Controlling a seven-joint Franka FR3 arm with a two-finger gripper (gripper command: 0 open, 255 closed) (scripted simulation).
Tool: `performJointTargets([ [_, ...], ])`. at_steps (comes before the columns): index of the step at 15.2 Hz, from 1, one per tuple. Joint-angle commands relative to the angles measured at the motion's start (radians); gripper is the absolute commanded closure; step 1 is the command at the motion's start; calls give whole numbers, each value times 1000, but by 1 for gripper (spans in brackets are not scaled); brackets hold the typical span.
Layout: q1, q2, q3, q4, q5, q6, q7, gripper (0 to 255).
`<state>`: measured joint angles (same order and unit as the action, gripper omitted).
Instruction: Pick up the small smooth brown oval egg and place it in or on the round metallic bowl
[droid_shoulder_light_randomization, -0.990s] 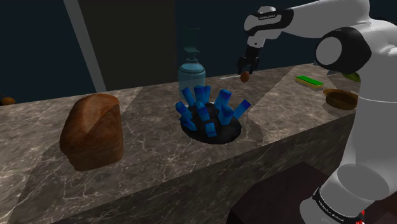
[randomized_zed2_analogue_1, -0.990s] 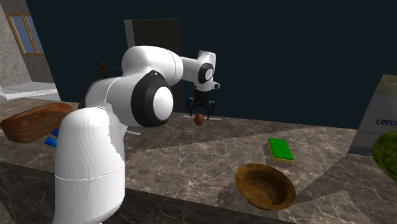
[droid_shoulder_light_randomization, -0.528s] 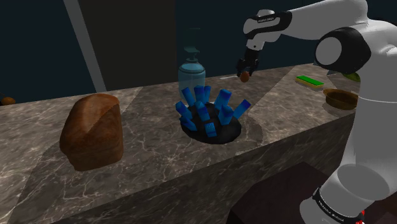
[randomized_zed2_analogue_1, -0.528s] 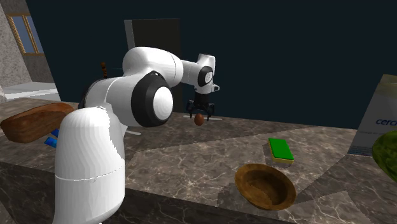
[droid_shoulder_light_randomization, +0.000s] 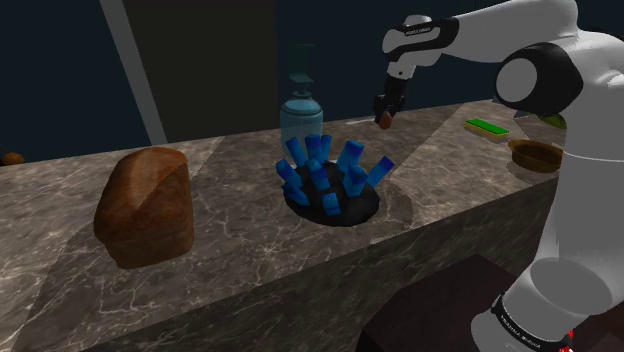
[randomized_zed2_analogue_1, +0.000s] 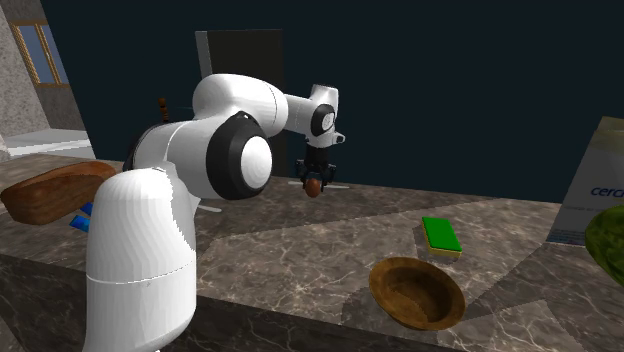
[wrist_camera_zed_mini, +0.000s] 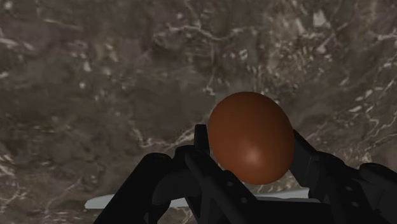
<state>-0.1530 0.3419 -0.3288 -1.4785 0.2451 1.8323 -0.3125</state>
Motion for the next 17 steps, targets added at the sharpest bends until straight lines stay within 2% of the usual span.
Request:
performJointTargets([
  [1, 0, 0, 0, 0, 0, 0, 0, 255],
  [5, 0, 0, 0, 0, 0, 0, 0, 255],
  [17, -17, 14, -4, 181, -1, -166, 22, 255],
])
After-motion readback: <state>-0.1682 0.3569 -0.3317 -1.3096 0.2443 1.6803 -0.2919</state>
